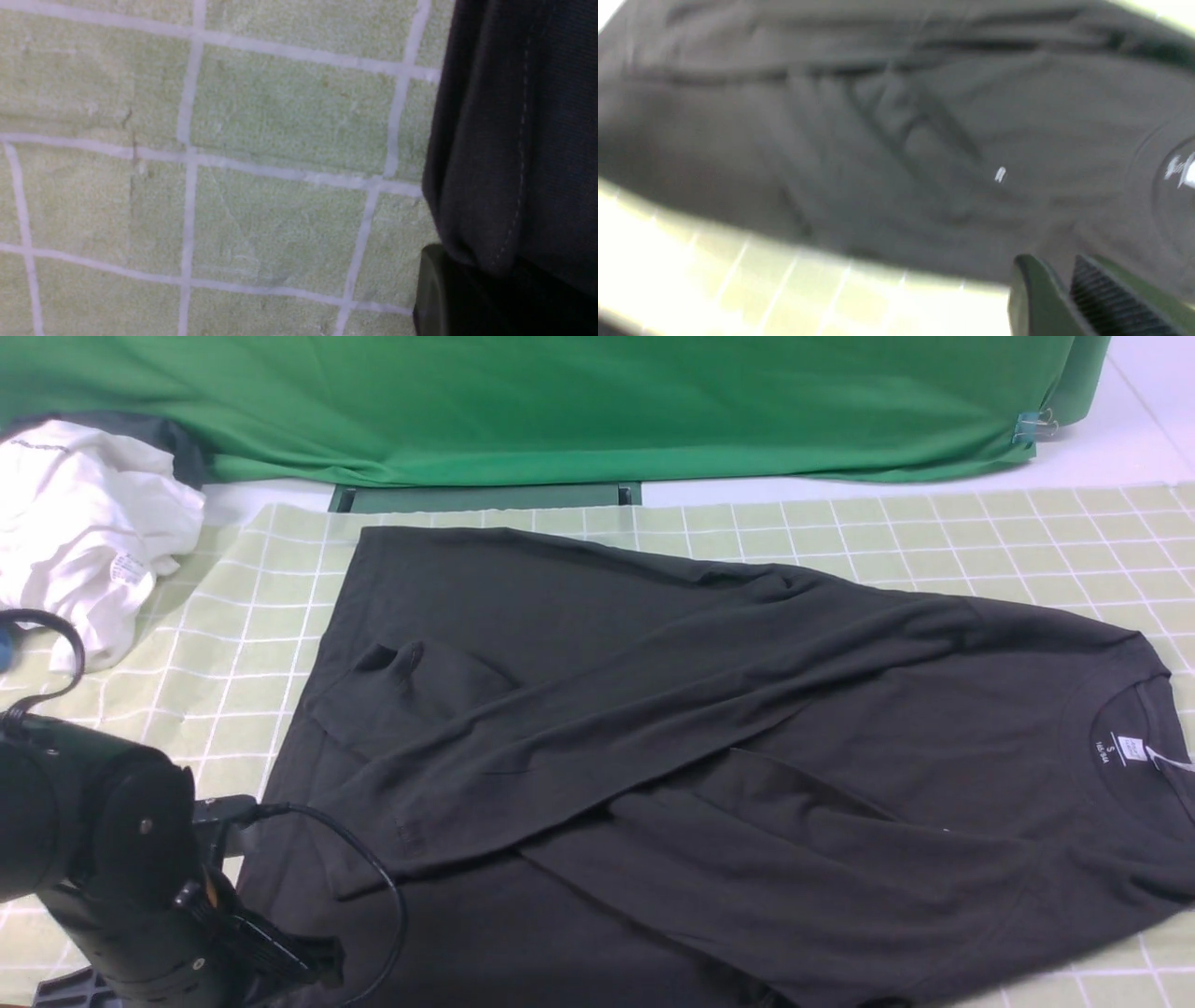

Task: Fold a long-sleeved shirt over a green coffee tablecloth.
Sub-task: 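Grasp the near edge of the shirt at its hem and shoulder corners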

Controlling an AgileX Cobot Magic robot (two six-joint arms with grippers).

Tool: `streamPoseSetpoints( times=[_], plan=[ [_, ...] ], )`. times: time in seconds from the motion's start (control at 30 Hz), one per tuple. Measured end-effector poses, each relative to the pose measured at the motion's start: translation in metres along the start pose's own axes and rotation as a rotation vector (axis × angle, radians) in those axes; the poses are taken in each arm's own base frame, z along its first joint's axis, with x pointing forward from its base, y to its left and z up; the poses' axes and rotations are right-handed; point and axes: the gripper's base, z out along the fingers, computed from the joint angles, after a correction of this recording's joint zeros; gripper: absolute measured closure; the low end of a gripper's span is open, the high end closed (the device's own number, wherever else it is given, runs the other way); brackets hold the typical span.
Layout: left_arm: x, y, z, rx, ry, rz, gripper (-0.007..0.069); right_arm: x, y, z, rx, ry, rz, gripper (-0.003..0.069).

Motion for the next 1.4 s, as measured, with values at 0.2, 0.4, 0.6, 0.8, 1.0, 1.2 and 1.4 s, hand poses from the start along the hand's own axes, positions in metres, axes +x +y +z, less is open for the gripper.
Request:
streamPoseSetpoints(
  times=[0.2, 0.4, 0.6, 0.8, 1.0, 1.2, 1.4],
  plan=[
    [0.012, 0.007, -0.018, 0.009, -0.041, 0.01, 0.0607, -0.011, 0.001, 0.03, -0.092, 0.169, -0.125, 0.057],
    [0.028, 0.016, -0.044, 0.04, -0.11, 0.006, 0.0607, -0.002, 0.023, 0.084, -0.125, 0.27, -0.29, 0.0508],
    [0.036, 0.019, -0.049, 0.034, -0.102, 0.002, 0.0607, 0.031, 0.034, 0.144, -0.09, 0.388, -0.42, 0.0281],
    [0.037, 0.02, -0.049, 0.029, -0.098, 0.004, 0.0607, 0.052, 0.034, 0.191, -0.074, 0.444, -0.447, 0.0109],
    [0.035, 0.02, -0.049, 0.035, -0.116, 0.003, 0.0607, 0.054, 0.033, 0.223, -0.066, 0.441, -0.439, 0.0083],
    [0.035, 0.02, -0.049, 0.037, -0.119, 0.005, 0.0607, 0.055, 0.032, 0.232, -0.062, 0.446, -0.449, 0.0203],
    [0.038, 0.021, -0.05, 0.025, -0.091, 0.01, 0.0607, 0.054, 0.033, 0.221, -0.065, 0.452, -0.436, 0.061]
  ],
)
